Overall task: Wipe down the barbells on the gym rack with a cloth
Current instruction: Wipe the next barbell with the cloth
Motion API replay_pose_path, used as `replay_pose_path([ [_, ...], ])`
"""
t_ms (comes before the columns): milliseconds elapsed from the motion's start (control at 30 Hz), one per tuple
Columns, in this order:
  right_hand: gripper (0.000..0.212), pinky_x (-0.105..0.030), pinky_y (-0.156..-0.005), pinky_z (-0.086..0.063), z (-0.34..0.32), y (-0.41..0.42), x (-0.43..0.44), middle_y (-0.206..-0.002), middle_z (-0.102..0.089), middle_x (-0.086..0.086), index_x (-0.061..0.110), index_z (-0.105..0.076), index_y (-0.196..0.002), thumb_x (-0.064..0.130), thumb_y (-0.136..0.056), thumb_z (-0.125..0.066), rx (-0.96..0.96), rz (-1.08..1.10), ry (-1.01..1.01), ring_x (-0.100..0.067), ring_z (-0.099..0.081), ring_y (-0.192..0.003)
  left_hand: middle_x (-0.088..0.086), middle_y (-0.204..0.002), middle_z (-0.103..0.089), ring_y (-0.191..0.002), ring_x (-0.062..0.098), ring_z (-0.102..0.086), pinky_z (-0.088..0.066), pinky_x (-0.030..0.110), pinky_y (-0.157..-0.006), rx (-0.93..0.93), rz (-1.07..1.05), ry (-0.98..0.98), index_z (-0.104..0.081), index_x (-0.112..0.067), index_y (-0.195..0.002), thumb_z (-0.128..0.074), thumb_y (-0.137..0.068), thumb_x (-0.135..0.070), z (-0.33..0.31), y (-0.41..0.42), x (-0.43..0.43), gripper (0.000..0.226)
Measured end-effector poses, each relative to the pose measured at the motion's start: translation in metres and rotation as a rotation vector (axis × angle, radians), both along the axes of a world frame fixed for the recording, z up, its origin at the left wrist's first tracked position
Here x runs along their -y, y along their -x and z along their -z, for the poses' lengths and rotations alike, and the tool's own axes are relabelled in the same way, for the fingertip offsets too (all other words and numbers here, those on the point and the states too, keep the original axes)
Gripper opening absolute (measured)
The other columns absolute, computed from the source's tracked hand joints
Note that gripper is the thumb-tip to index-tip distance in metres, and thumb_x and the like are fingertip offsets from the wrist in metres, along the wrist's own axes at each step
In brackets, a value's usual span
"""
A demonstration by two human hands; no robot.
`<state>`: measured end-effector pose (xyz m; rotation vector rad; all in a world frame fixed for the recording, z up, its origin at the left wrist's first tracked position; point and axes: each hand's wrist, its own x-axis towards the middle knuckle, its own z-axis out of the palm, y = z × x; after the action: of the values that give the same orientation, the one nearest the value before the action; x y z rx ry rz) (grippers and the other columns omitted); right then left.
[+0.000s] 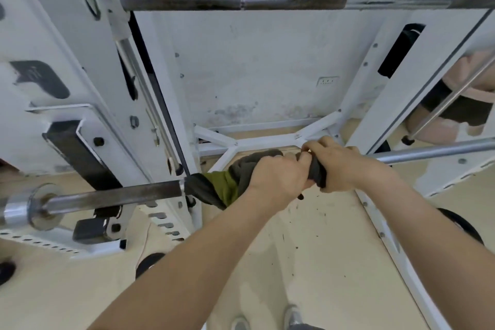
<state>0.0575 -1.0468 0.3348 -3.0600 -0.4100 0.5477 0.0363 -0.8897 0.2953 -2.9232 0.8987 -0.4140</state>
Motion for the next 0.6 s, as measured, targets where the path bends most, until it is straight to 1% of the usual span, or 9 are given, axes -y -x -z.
replay_pose_path([
  [100, 0.071, -0.036, -0.083, -0.042, -0.015, 0.008, -0.043, -0.114, -0.043, 0.006, 0.037, -0.033, -0.125, 0.041, -0.066, -0.072, -0.012, -0.095, -0.141, -0.018, -0.050, -0.099, 0.004, -0.074, -0.063, -0.055, 0.022, -0.061, -0.032, 0.028, -0.043, 0.015, -0.080, 0.053, -0.059, -0.012, -0.106, -0.059, -0.087, -0.045, 0.000, 0.008, -0.042, 0.038],
  [200, 0.056, -0.039, -0.073, -0.052, -0.013, 0.019, -0.114, -0.105, -0.058, 0.004, 0.028, -0.042, -0.118, 0.032, -0.071, -0.072, -0.030, -0.216, -0.397, -0.018, -0.057, -0.089, 0.002, -0.057, -0.058, -0.040, 0.024, -0.055, -0.040, 0.027, -0.037, 0.099, -0.192, 0.099, -0.062, -0.012, -0.083, -0.081, -0.066, -0.028, -0.003, 0.025, -0.112, 0.030],
  [233, 0.051, -0.040, -0.071, -0.053, -0.008, 0.023, -0.139, -0.101, -0.060, 0.002, 0.023, -0.044, -0.115, 0.027, -0.073, -0.070, -0.037, -0.250, -0.462, -0.018, -0.058, -0.086, 0.003, -0.054, -0.057, -0.039, 0.025, -0.054, -0.042, 0.027, -0.038, 0.100, -0.261, 0.132, -0.061, -0.012, -0.077, -0.081, -0.065, -0.024, -0.003, 0.033, -0.136, 0.026],
  [300, 0.045, -0.041, -0.065, -0.054, 0.004, 0.030, -0.181, -0.096, -0.060, 0.000, 0.020, -0.042, -0.111, 0.022, -0.074, -0.068, -0.012, -0.309, -0.513, -0.021, -0.059, -0.082, 0.004, -0.058, -0.059, -0.047, 0.027, -0.057, -0.044, 0.032, -0.046, 0.090, -0.378, 0.180, -0.059, -0.013, -0.076, -0.073, -0.071, -0.022, 0.000, 0.047, -0.172, 0.017],
  [400, 0.040, -0.038, -0.061, -0.050, 0.013, 0.031, -0.202, -0.096, -0.060, -0.001, 0.021, -0.039, -0.106, 0.026, -0.075, -0.065, 0.041, -0.357, -0.485, -0.026, -0.060, -0.083, 0.005, -0.065, -0.061, -0.059, 0.029, -0.059, -0.041, 0.033, -0.056, 0.104, -0.456, 0.181, -0.060, -0.014, -0.078, -0.061, -0.077, -0.027, 0.004, 0.055, -0.188, 0.013],
  [467, 0.038, -0.032, -0.060, -0.042, 0.015, 0.027, -0.186, -0.099, -0.062, 0.000, 0.020, -0.042, -0.112, 0.033, -0.082, -0.062, 0.137, -0.368, -0.352, -0.026, -0.061, -0.086, 0.002, -0.067, -0.063, -0.060, 0.027, -0.059, -0.038, 0.032, -0.057, 0.103, -0.498, 0.168, -0.061, -0.018, -0.080, -0.042, -0.083, -0.039, 0.004, 0.051, -0.184, 0.028],
  [500, 0.035, -0.032, -0.062, -0.040, 0.018, 0.025, -0.172, -0.100, -0.063, -0.001, 0.020, -0.045, -0.114, 0.035, -0.085, -0.058, 0.214, -0.374, -0.254, -0.026, -0.061, -0.088, 0.000, -0.065, -0.062, -0.058, 0.026, -0.058, -0.035, 0.032, -0.057, 0.099, -0.530, 0.161, -0.061, -0.020, -0.080, -0.038, -0.086, -0.042, 0.003, 0.048, -0.181, 0.033],
  [567, 0.027, -0.035, -0.070, -0.040, 0.026, 0.026, -0.134, -0.101, -0.064, -0.001, 0.019, -0.049, -0.112, 0.033, -0.089, -0.052, 0.357, -0.361, -0.116, -0.026, -0.061, -0.090, 0.002, -0.056, -0.058, -0.049, 0.027, -0.054, -0.029, 0.029, -0.055, 0.115, -0.576, 0.155, -0.061, -0.019, -0.073, -0.048, -0.088, -0.040, 0.002, 0.044, -0.167, 0.029],
  [600, 0.025, -0.037, -0.075, -0.040, 0.031, 0.028, -0.117, -0.101, -0.064, 0.000, 0.019, -0.050, -0.111, 0.030, -0.089, -0.051, 0.407, -0.338, -0.104, -0.025, -0.060, -0.090, 0.003, -0.053, -0.056, -0.047, 0.027, -0.052, -0.027, 0.029, -0.055, 0.123, -0.601, 0.164, -0.060, -0.017, -0.070, -0.056, -0.086, -0.037, 0.000, 0.044, -0.158, 0.026],
])
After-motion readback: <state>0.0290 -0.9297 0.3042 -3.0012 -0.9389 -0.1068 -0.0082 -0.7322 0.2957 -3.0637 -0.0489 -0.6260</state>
